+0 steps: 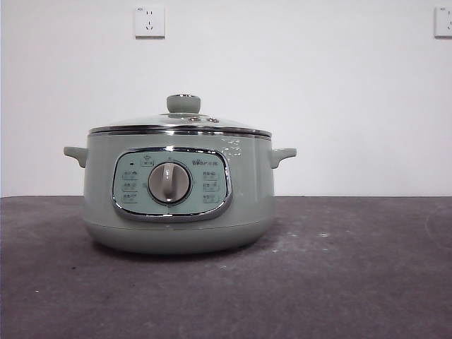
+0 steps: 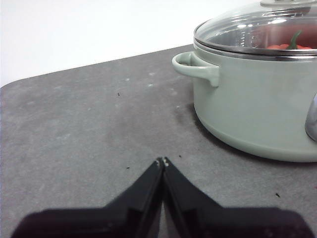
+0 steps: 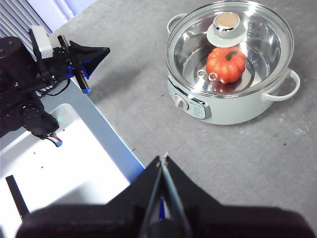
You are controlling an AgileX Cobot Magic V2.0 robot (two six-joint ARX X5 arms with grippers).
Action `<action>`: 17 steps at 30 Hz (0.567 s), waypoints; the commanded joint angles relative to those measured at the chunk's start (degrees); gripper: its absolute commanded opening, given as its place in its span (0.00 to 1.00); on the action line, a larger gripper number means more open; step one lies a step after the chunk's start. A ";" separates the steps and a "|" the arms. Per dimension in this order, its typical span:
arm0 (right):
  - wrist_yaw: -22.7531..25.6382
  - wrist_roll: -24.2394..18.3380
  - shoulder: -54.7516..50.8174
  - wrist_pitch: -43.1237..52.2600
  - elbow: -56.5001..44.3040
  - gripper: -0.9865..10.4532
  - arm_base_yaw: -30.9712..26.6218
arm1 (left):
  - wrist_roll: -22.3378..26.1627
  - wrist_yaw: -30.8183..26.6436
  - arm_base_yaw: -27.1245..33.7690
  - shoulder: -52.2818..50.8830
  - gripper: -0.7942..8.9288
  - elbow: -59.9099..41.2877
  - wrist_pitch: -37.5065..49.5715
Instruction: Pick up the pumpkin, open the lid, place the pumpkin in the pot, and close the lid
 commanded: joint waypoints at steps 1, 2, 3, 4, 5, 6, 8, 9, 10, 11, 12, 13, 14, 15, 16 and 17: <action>0.13 0.35 -0.46 -0.90 -0.20 0.09 0.02 | -0.33 -0.09 0.17 -0.17 0.08 -0.90 0.07; 0.13 0.35 -0.59 -0.90 -0.20 0.09 0.02 | -0.33 -0.09 0.17 -0.17 0.08 -0.90 0.07; 0.11 0.35 -0.83 -0.90 -0.20 0.09 0.02 | -0.33 -0.09 0.17 -0.17 0.08 -0.90 0.07; 0.13 0.33 -0.90 -0.90 -0.20 0.09 0.02 | -0.33 -0.09 0.17 -0.17 0.08 -0.90 0.09; 0.11 0.35 -0.96 -0.90 -0.20 0.09 0.02 | -0.33 -0.09 0.17 -0.17 0.08 -0.90 0.07; 0.11 0.52 -1.20 -0.90 -0.20 0.09 0.02 | -0.33 -0.09 0.17 -0.17 0.08 -0.90 0.07; 0.35 -1.05 -2.23 -0.39 -0.20 0.09 -0.96 | -0.33 -0.07 0.17 -0.17 0.08 -0.90 0.09; 0.26 -2.23 -3.06 -0.35 -0.20 0.09 -1.88 | -0.33 -0.09 0.17 -0.17 0.08 -0.90 0.09; 0.28 -3.78 -3.98 0.00 -0.20 0.09 -3.32 | -0.33 -0.09 0.17 -0.17 0.08 -0.90 0.09; 0.09 -4.74 -4.96 1.09 -0.22 0.09 -5.25 | -0.33 -0.09 0.17 -0.17 0.08 -0.90 0.09; -0.22 -4.90 -5.95 2.67 -0.35 0.09 -7.13 | -0.33 -0.09 0.17 -0.17 0.08 -0.90 0.09; -0.50 -4.87 -7.37 5.22 -0.68 0.09 -9.73 | -0.33 -0.09 0.17 -0.17 0.08 -0.90 0.09; -1.14 -4.81 -8.41 7.17 -1.05 0.09 -11.76 | -0.33 -0.09 0.17 -0.17 0.08 -0.90 0.09; -2.29 -4.81 -9.49 8.98 -1.57 0.09 -13.97 | -0.33 -0.09 0.17 -0.17 0.08 -0.90 0.09; -3.74 -4.83 -10.84 10.75 -2.40 0.09 -16.66 | -0.33 -0.09 0.17 -0.17 0.08 -0.90 0.09; -4.61 -4.83 -12.31 12.50 -3.58 0.09 -19.37 | -0.33 -0.09 0.17 -0.17 0.08 -0.90 0.09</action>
